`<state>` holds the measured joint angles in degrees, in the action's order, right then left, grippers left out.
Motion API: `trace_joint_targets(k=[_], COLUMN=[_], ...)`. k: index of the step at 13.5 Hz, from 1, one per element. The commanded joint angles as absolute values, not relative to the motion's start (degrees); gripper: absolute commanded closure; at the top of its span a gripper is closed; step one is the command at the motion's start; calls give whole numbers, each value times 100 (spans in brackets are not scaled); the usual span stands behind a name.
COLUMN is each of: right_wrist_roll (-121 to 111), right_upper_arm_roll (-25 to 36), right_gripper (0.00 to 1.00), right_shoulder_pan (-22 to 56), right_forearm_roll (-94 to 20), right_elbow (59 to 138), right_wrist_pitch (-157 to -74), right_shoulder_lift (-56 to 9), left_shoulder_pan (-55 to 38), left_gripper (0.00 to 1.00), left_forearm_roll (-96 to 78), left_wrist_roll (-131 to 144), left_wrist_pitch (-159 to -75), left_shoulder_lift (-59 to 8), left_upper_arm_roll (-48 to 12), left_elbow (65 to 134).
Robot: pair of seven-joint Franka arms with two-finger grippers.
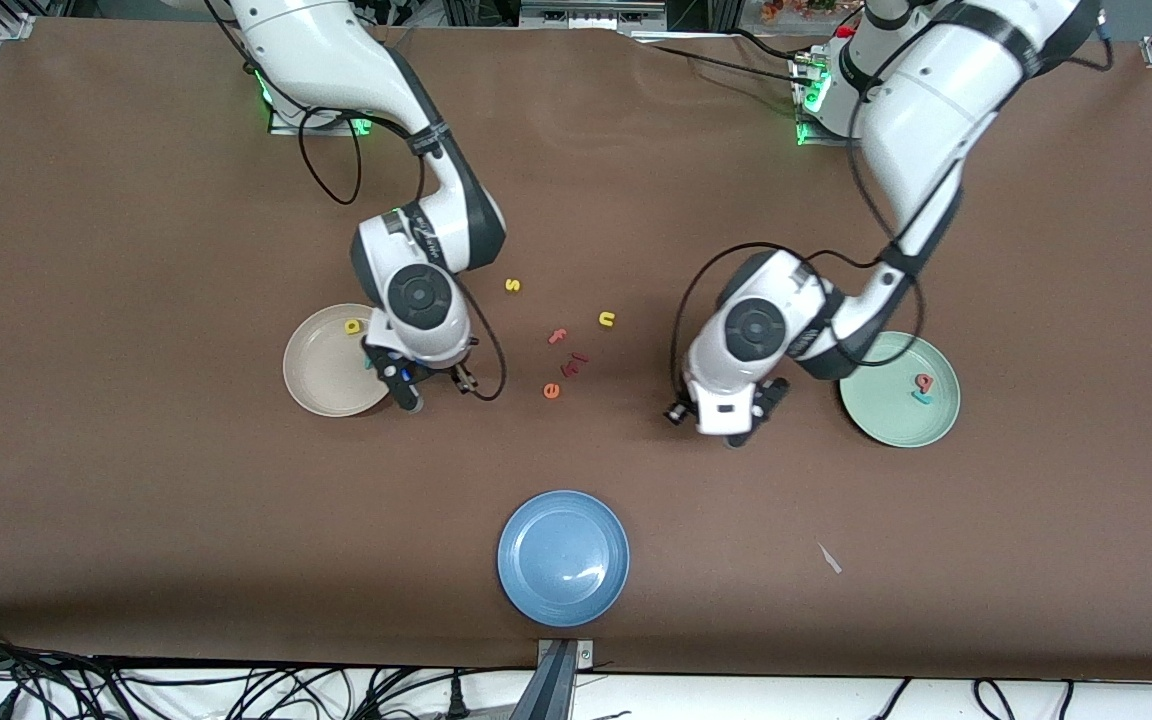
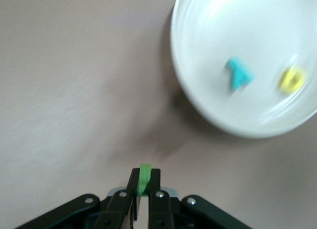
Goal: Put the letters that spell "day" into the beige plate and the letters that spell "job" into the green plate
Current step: 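Place the green letter on the cream plate while the left gripper places blue o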
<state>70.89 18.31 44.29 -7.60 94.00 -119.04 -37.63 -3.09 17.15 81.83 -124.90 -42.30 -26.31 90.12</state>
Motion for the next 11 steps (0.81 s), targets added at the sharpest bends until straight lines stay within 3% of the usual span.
trace_joint_targets(k=[1,4,5,6,7,9,10,11], right_wrist_roll=[5656,4818,4573,4318,4220,3651,3378,3210], right_upper_arm_roll=[2309,2706,2768,2821,2900,3006,3102,3207], right_gripper=[100,100,92,37,0,0,0,0], right_shoulder_pan=[4465,4465,4456,4456,4456,4465,4456,4465], right_forearm_roll=[-677,-686,-677,-642,-642,-650,-676,-668], right_elbow=[9615,9877,10018,10089,10046,9932,9801,9634], right_wrist_pitch=[-11270,-11021,-11021,-10995,-10960,-10523,-10434,-10311], right_shoulder_lift=[-3533,-3533,-3542,-3559,-3542,-3350,-3288,-3252], left_shoulder_pan=[366,1149,1412,1676,1844,2099,2188,2197], left_gripper=[93,93,93,93,93,87,80,30], left_forearm_roll=[1652,1661,1661,1661,1661,1670,1670,1679], left_wrist_roll=[6975,5541,5128,4680,4371,4053,4000,3990], left_wrist_pitch=[-11518,-10855,-10863,-10863,-10907,-10942,-10951,-10951], left_shoulder_lift=[-3745,-3683,-3683,-3691,-3726,-3797,-3858,-3902], left_upper_arm_roll=[-2672,-2672,-2672,-2672,-2672,-2663,-2663,-2663], left_elbow=[9263,9316,9351,9369,9456,9510,9510,9501])
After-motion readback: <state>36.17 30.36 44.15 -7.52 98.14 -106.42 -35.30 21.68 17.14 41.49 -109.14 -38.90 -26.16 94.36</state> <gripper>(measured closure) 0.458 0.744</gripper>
